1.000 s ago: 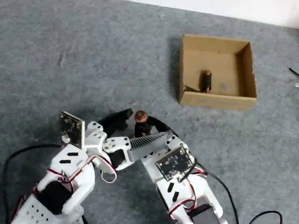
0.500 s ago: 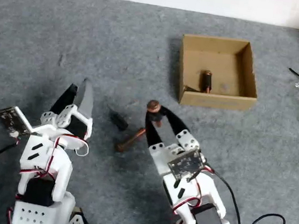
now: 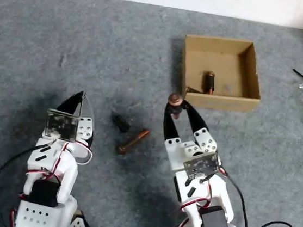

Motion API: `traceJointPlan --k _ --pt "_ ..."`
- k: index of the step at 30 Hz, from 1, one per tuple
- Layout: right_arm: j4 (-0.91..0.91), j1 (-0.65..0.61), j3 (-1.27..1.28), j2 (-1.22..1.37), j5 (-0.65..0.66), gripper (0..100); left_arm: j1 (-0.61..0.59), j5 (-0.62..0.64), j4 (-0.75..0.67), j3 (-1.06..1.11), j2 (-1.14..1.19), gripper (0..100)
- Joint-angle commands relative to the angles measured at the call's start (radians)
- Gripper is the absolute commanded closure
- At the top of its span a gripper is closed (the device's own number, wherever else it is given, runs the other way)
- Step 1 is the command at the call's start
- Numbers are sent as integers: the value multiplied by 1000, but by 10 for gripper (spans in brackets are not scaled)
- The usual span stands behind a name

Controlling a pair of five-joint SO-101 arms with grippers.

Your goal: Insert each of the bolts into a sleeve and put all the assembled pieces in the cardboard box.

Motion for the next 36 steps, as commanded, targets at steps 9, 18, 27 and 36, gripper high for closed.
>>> traceJointPlan --k 9,18,27,36 --pt "53 61 54 -19 -5 994 22 -12 37 8 -4 993" --pt "35 87 -147 274 -8 993 21 -14 34 22 -4 993" --pt "-182 206 -679 1184 -87 993 21 -17 34 28 -4 993" --pt "-182 371 -1334 1968 -275 993 24 -48 34 28 -4 993"
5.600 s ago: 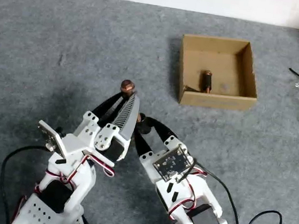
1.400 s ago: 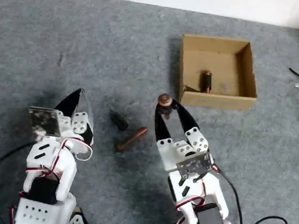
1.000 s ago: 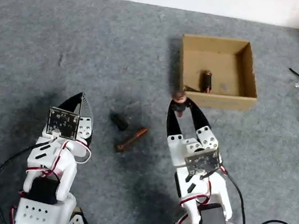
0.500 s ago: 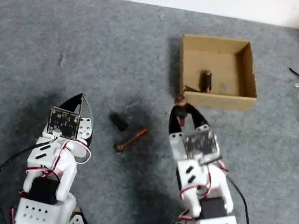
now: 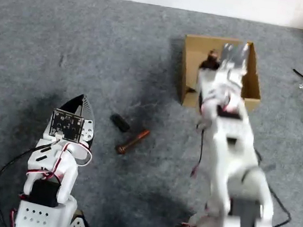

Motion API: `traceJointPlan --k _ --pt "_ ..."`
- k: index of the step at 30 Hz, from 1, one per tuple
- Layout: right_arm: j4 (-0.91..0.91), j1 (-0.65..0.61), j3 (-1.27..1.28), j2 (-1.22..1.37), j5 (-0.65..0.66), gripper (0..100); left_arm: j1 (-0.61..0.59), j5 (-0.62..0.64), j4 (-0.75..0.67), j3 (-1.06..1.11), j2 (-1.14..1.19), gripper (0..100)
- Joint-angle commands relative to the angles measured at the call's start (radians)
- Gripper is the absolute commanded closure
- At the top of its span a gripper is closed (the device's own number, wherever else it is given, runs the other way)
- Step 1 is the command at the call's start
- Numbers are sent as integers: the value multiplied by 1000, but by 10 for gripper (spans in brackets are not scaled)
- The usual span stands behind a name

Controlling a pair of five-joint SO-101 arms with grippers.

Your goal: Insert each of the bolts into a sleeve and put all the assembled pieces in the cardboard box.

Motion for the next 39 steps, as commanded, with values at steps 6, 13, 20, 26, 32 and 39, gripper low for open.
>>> traceJointPlan --k 6,13,20,26,32,39 --pt "-36 117 -409 446 -109 992 28 -3 -2 21 -4 993" --pt "74 133 -490 536 -104 988 28 -3 -2 21 -4 993" --pt "217 128 -541 538 -104 959 28 -3 -2 21 -4 993" --pt "274 127 -541 535 -103 847 27 -5 -2 21 -4 993" --pt "320 128 -542 526 -103 846 27 -6 -2 21 -4 993" --pt "440 38 -433 262 -103 846 16 -6 -2 21 -8 993"
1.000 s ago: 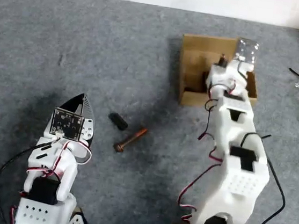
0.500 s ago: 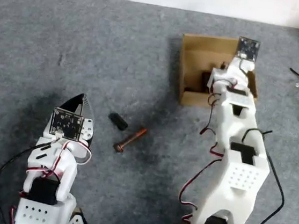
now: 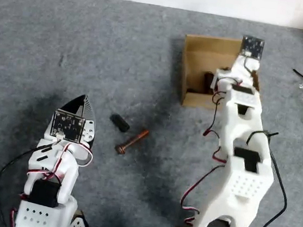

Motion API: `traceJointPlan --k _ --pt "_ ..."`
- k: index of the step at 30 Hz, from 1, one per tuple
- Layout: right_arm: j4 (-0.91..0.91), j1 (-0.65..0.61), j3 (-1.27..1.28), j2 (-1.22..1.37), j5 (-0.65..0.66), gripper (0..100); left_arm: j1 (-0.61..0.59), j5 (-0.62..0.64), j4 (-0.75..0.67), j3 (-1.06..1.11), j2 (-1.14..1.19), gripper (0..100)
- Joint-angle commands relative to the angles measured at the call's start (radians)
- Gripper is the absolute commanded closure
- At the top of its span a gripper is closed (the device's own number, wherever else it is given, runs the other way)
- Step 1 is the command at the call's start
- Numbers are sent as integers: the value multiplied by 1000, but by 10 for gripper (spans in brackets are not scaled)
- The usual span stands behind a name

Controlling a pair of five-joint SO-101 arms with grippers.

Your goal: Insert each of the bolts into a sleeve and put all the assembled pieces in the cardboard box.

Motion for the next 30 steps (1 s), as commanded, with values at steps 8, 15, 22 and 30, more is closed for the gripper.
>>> traceJointPlan --k 8,15,22,30 --pt "44 -245 430 -585 -6 846 -21 -3 -2 21 -12 993" --pt "-56 -421 839 -986 104 846 -27 -2 -2 21 -12 993" --pt "-205 -613 1187 -1224 227 846 -27 -2 -2 21 -12 993" --pt "-200 -737 1231 -1153 387 846 -28 -2 -2 19 -12 993"
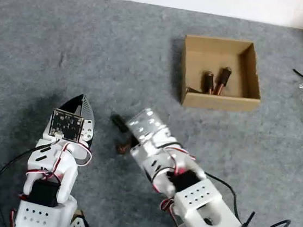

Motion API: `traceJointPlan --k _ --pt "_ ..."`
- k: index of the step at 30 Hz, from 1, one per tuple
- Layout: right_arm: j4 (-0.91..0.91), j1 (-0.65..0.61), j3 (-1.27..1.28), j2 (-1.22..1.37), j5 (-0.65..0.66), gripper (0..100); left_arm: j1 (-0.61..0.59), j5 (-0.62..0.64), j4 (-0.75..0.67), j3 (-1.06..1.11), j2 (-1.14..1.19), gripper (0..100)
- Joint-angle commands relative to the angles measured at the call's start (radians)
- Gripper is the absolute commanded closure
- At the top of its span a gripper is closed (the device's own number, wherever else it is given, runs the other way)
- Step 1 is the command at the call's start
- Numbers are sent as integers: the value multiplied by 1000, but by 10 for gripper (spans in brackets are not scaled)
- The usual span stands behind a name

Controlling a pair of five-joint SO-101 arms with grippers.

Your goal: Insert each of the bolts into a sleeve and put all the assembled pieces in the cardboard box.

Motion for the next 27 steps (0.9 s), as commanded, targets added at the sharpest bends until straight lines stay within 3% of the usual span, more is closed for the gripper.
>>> traceJointPlan --k 1,9,16,27 --pt "-33 -27 -10 45 38 846 -12 0 -2 19 -12 993" --pt "-18 -27 -174 271 44 846 -42 0 -3 19 -12 993" --pt "283 -16 -647 595 44 846 -133 106 -31 19 -10 993" --pt "478 -44 -1132 1035 37 846 -137 107 -37 19 -12 993"
